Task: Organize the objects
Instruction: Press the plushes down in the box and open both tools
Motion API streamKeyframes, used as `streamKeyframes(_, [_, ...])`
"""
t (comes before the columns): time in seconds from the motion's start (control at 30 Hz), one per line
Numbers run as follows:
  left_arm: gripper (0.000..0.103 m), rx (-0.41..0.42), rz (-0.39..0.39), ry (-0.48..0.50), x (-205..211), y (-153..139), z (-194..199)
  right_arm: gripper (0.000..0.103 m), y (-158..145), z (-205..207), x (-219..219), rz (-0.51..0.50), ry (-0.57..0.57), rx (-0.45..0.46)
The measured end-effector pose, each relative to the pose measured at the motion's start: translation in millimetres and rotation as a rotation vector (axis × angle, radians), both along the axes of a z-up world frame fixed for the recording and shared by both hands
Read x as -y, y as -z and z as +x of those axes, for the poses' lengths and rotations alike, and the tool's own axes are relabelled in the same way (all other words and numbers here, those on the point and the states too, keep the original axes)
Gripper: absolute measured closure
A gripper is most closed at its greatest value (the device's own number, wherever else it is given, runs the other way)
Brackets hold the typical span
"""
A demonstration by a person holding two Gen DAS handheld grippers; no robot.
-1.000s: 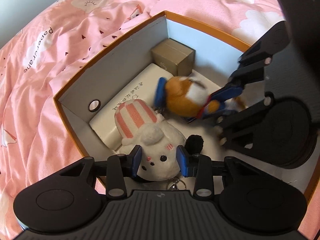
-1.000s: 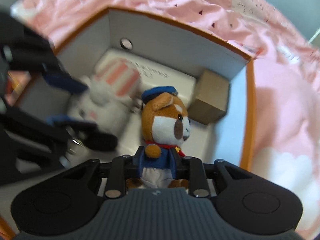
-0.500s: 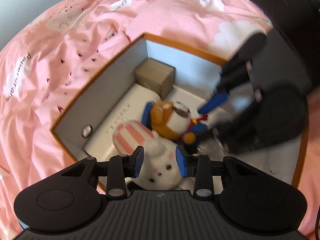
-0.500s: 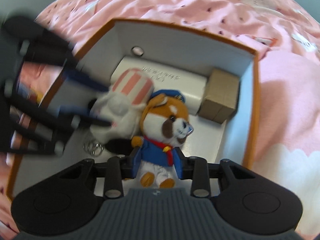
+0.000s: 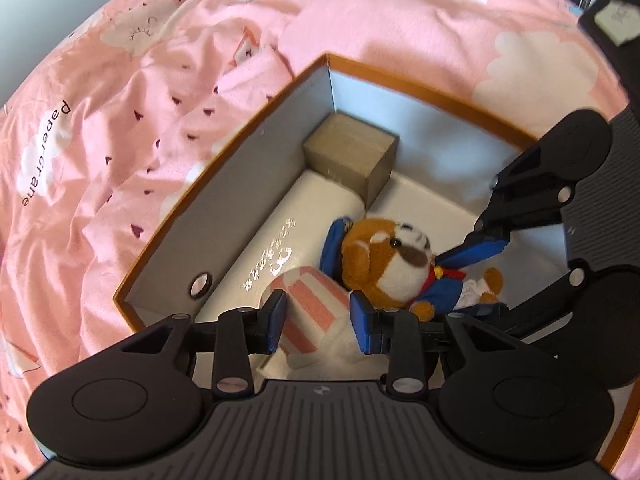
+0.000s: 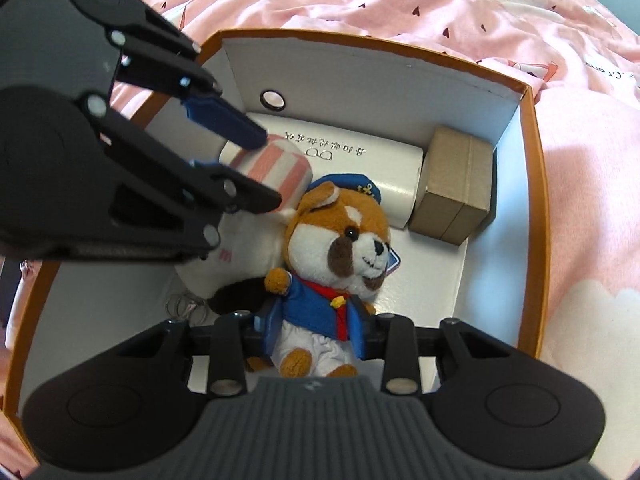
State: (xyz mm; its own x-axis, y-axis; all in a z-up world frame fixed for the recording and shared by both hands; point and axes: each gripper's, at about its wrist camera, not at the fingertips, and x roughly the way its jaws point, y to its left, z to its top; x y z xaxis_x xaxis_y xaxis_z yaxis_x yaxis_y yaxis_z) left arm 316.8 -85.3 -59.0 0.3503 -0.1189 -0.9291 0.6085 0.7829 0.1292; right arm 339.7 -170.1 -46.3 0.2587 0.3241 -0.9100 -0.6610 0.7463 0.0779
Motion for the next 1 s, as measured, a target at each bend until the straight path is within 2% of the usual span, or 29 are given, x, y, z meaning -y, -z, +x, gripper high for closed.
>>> streamKeyframes(0.2, [0.068, -0.11, 0.018, -0.048, 4, 0, 2, 0.07, -6, -4, 3, 0.015, 0.075, -0.018])
streamKeyframes(0.27, [0.068, -0.117, 0.025, -0.059, 6, 0, 1, 0.071, -4, -5, 5, 0.009, 0.074, -0.034])
streamKeyframes(0.4, [0.068, -0.115, -0.026, -0.116, -1, 3, 7, 0.071, -5, -3, 11, 0.011, 0.103, -0.026])
streamKeyframes(0.6, [0.066, -0.115, -0.103, -0.287, -12, 6, 11, 0.071, 0, -1, 10, 0.061, 0.064, 0.008])
streamKeyframes(0.7, [0.063, -0.095, -0.121, -0.302, -15, 3, 8, 0.07, 0, -3, 6, 0.062, 0.061, 0.009])
streamKeyframes(0.8, [0.063, -0.06, -0.158, -0.301, -20, -7, 1, 0.066, -7, -16, 2, 0.046, 0.06, 0.032])
streamKeyframes(0.93, [0.061, -0.011, -0.206, -0.297, -29, -31, -19, 0.057, -15, -28, -5, 0.013, 0.062, 0.118])
streamKeyframes(1.0, [0.059, 0.024, -0.232, -0.3, -36, -46, -34, 0.057, -26, -37, -5, 0.015, 0.071, 0.163])
